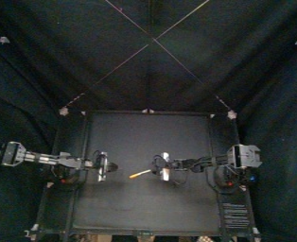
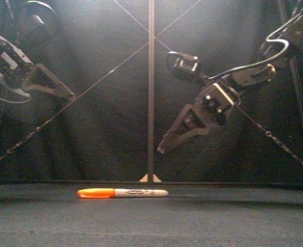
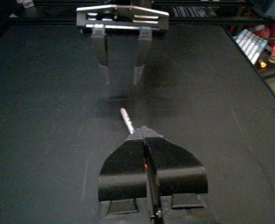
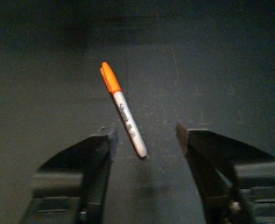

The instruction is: Uncap the pen

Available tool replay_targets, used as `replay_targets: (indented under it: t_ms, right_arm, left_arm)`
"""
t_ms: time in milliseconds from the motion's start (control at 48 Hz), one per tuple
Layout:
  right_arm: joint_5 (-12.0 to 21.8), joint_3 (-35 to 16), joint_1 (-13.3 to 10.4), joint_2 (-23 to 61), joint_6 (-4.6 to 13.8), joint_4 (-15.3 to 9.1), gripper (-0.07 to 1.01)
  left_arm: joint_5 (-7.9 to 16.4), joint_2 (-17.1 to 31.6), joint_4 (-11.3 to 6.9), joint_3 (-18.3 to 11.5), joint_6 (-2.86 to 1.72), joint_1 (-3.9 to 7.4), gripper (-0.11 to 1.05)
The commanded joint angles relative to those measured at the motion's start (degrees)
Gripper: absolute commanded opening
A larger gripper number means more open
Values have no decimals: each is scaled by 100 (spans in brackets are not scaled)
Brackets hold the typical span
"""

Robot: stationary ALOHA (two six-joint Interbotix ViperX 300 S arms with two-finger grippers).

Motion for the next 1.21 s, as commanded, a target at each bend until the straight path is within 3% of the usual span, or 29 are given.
replay_targets:
  t_ms: [21, 438, 583, 688, 792, 875, 1042, 1104, 1208]
  right_arm:
    - [18, -290, 35, 185, 35, -70, 98]
    - [176, -527, 44, 826, 70, 18, 95]
    - [255, -519, 53, 870, 70, 26, 82]
    - [378, -527, 62, 861, 70, 18, 68]
    - [483, -536, 70, 773, 70, 18, 60]
    - [545, -536, 62, 580, 79, 18, 58]
    - [598, -492, 35, 62, 70, 18, 58]
    - [650, -483, 0, -158, 62, 0, 58]
    - [712, -475, -53, -413, 53, -26, 58]
  left_arm:
    - [-18, 9, -9, -53, 9, 26, 37]
    - [-18, 9, -9, -53, 9, 35, 39]
    - [-18, 9, -9, -70, 9, 35, 39]
    - [-18, 9, -26, -123, -18, 35, 41]
    - [-18, 53, -167, -237, -18, 35, 49]
    - [-9, 132, -255, -448, 9, 62, 65]
    - [97, 501, -255, -826, 9, 141, 100]
    - [220, 721, -246, -940, 9, 149, 105]
    - [387, 1187, -229, -1160, 9, 185, 103]
